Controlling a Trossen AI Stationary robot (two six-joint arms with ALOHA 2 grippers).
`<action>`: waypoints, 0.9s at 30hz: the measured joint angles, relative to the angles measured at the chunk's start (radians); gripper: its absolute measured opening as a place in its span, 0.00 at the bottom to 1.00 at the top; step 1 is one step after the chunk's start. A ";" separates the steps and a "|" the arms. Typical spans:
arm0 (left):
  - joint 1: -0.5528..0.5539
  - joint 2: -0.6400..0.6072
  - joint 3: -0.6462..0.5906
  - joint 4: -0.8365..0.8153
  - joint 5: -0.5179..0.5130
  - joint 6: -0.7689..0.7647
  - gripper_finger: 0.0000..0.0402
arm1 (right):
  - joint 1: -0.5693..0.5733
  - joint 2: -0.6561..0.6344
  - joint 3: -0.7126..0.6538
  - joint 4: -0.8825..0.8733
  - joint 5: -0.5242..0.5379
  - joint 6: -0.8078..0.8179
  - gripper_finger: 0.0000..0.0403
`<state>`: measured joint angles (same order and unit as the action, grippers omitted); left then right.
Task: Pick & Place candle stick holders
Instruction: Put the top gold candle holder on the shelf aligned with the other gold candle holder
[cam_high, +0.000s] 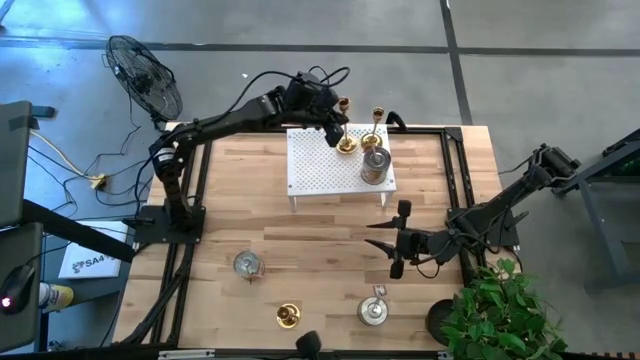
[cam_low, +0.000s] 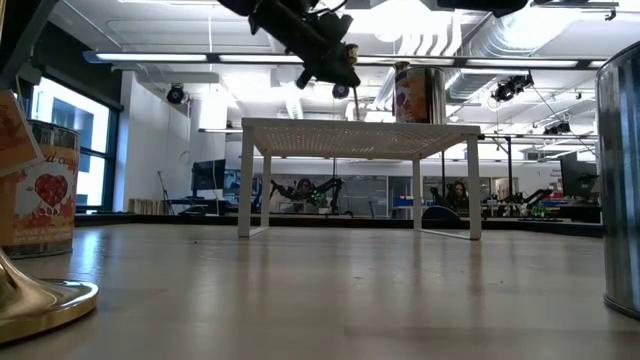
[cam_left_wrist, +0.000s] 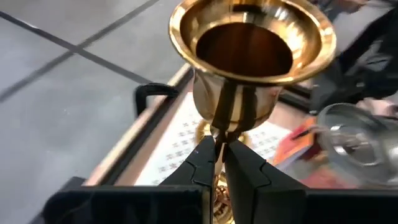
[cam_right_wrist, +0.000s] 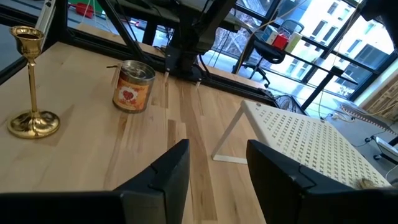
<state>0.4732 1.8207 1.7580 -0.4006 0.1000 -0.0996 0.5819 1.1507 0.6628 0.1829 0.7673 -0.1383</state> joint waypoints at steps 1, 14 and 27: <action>-0.004 0.000 0.004 -0.009 -0.023 0.015 0.04 | 0.000 0.000 0.000 0.000 0.000 0.001 0.38; -0.050 0.000 0.042 -0.087 -0.095 0.096 0.04 | 0.000 0.000 0.000 0.000 0.000 0.006 0.38; -0.048 0.000 0.043 -0.098 -0.094 0.096 0.04 | 0.000 0.000 0.000 0.001 0.000 0.008 0.38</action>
<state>0.4252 1.8206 1.8008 -0.4984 0.0055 -0.0040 0.5822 1.1507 0.6628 0.1837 0.7673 -0.1303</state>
